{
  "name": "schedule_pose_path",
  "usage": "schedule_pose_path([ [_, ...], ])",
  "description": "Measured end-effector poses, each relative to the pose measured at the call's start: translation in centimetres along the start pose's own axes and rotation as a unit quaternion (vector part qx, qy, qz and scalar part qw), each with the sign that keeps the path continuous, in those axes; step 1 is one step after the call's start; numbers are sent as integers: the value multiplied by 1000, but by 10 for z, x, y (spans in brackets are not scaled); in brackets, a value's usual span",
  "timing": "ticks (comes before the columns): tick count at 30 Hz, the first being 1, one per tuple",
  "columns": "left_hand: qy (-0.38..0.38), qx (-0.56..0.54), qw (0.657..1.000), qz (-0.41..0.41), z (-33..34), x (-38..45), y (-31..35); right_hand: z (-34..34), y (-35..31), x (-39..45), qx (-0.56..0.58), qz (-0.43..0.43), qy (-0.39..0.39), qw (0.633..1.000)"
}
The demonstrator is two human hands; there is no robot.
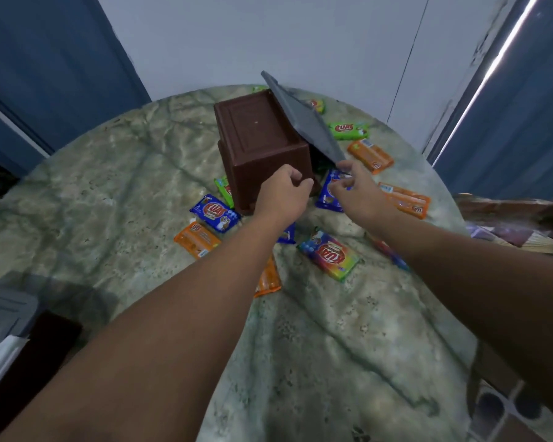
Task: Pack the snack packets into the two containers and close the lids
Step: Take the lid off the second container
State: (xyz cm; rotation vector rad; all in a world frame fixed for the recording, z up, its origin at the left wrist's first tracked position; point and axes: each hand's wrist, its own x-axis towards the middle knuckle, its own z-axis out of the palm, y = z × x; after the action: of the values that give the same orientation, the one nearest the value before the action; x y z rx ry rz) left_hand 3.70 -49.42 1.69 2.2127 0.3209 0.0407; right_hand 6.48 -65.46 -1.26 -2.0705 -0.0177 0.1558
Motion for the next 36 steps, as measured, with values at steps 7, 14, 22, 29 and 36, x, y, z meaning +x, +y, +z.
schedule_pose_path([
  [7, 1, -2, 1000, 3, 5, 13, 2, -7, 2, 17, -19, -2, -8, 1000],
  [14, 25, -4, 999, -37, 28, 32, 22, -20, 12, 60, -7, -21, -38, 999],
  [22, 138, -73, 975, -156, 67, 66, 60, -54, 21, 104, -25, -62, -108, 992],
  [29, 245, -178, 925, -229, 89, 86, 78, -62, 26, 136, -34, -73, -148, 986],
  [36, 261, -269, 890, -259, 101, 93, 83, -53, 29, 137, 47, -28, -240, 969],
])
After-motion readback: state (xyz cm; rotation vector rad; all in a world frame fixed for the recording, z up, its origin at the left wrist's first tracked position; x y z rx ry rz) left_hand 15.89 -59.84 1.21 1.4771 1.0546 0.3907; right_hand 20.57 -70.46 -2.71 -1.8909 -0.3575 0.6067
